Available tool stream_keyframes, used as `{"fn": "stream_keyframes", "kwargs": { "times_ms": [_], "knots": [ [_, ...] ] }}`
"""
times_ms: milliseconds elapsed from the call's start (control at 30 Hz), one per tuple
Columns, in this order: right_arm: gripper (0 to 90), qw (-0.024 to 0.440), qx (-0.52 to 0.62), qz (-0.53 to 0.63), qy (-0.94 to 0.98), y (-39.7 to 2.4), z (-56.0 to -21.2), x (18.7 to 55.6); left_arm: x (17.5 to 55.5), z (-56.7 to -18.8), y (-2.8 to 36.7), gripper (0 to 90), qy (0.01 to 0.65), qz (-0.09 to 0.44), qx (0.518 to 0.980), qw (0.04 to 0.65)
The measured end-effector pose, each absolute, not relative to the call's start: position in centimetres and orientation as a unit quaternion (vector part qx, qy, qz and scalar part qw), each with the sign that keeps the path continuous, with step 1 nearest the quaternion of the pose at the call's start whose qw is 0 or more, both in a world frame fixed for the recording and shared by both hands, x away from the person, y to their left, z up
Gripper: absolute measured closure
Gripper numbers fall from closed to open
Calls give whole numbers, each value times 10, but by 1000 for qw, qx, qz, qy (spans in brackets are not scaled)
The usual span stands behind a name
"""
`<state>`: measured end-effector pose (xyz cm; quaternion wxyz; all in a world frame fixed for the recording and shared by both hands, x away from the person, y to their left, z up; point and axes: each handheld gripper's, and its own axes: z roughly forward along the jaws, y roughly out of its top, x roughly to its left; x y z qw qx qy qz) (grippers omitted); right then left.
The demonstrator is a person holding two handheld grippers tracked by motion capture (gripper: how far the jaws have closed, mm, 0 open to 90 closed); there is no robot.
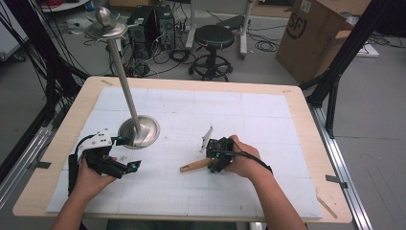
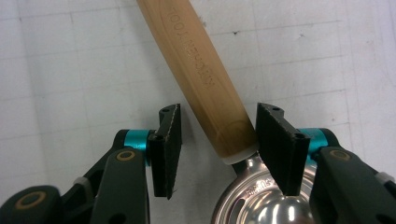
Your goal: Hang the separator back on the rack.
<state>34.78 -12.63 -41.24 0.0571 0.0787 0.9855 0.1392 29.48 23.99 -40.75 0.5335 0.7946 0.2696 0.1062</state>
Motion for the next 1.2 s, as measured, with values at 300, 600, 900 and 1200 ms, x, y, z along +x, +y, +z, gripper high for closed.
{"fn": "stream_keyframes", "kwargs": {
  "times_ms": [300, 600, 900, 1200],
  "knots": [
    [602, 46, 72, 118, 989, -121, -410, 351, 295, -407, 239, 16, 266, 108, 795, 534],
    [654, 44, 84, 121, 988, -121, -410, 351, 294, -406, 237, 17, 264, 106, 795, 536],
    [654, 45, 83, 113, 989, -119, -410, 351, 294, -407, 236, 17, 263, 106, 798, 532],
    [677, 45, 74, 116, 990, -120, -410, 350, 293, -406, 234, 17, 260, 106, 800, 531]
  ]
}}
